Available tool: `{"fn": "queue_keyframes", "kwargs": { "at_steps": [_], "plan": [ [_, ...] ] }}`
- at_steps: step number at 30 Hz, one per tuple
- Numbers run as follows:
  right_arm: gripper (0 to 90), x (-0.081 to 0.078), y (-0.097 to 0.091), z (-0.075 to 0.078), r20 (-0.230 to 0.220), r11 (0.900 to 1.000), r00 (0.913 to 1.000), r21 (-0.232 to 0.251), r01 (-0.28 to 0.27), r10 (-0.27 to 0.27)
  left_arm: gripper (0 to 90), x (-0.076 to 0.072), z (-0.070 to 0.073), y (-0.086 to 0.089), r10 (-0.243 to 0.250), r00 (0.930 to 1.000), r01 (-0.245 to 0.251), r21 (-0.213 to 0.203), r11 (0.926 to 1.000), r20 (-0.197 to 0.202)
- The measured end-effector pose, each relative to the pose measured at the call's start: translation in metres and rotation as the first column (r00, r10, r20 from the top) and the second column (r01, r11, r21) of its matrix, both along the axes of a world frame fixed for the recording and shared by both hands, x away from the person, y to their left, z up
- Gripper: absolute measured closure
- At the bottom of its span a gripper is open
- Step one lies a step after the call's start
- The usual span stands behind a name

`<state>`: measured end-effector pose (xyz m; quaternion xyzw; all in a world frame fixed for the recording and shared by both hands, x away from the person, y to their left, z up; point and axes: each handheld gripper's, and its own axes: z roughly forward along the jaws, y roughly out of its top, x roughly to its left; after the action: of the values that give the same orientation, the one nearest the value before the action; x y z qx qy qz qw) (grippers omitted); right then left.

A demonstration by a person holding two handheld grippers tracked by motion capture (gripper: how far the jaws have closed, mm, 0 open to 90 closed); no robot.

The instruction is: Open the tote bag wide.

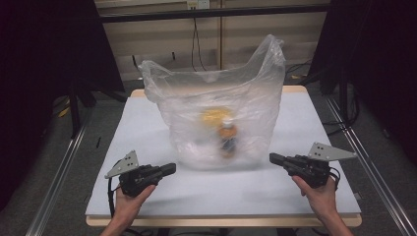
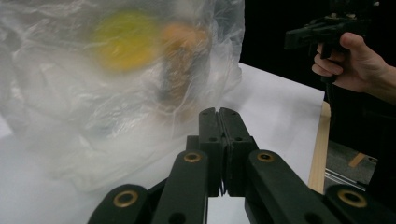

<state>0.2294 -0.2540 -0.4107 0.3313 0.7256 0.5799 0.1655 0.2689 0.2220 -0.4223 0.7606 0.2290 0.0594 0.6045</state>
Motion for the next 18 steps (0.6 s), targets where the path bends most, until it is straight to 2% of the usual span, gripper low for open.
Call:
{"fn": "queue_keyframes", "kwargs": {
  "at_steps": [3, 4, 8, 9, 11, 14, 16, 18],
  "plan": [
    [90.0, 0.005, 0.001, 0.005, -0.004, 0.9999, 1.0000, 0.016, -0.005, 0.005, 90.0, 0.002, 0.002, -0.005, -0.016, 0.9999, 0.016, 0.008, 0.9998, -0.007],
    [90.0, 0.006, 0.002, 0.006, -0.005, 0.9999, 1.0000, 0.013, -0.008, 0.008, 90.0, 0.003, 0.002, -0.006, -0.023, 0.9996, 0.023, -0.003, 0.9997, -0.014],
    [90.0, 0.013, 0.008, 0.012, -0.004, 0.9988, 0.9989, 0.018, -0.046, 0.046, 90.0, 0.013, 0.007, -0.011, -0.048, 0.9982, 0.048, -0.011, 0.9988, -0.036],
    [90.0, 0.018, 0.013, 0.017, -0.007, 0.9971, 0.9974, 0.028, -0.071, 0.071, 90.0, 0.016, 0.009, -0.013, -0.043, 0.9984, 0.043, -0.005, 0.9991, -0.035],
    [90.0, 0.021, 0.018, 0.023, -0.004, 0.9967, 0.9968, 0.020, -0.079, 0.079, 90.0, 0.021, 0.013, -0.016, -0.041, 0.9989, 0.042, 0.007, 0.9991, -0.024],
    [90.0, 0.025, 0.020, 0.032, -0.007, 0.9973, 0.9973, 0.012, -0.072, 0.073, 90.0, 0.027, 0.020, -0.018, -0.029, 0.9995, 0.030, 0.013, 0.9995, -0.009],
    [90.0, 0.029, 0.020, 0.037, -0.004, 0.9973, 0.9976, 0.025, -0.069, 0.070, 90.0, 0.032, 0.024, -0.018, -0.019, 0.9998, 0.019, 0.006, 0.9998, -0.009],
    [90.0, 0.033, 0.020, 0.043, 0.007, 0.9973, 0.9978, 0.030, -0.067, 0.067, 90.0, 0.036, 0.027, -0.019, -0.008, 1.0000, 0.008, 0.019, 0.9998, 0.005]
  ]
}}
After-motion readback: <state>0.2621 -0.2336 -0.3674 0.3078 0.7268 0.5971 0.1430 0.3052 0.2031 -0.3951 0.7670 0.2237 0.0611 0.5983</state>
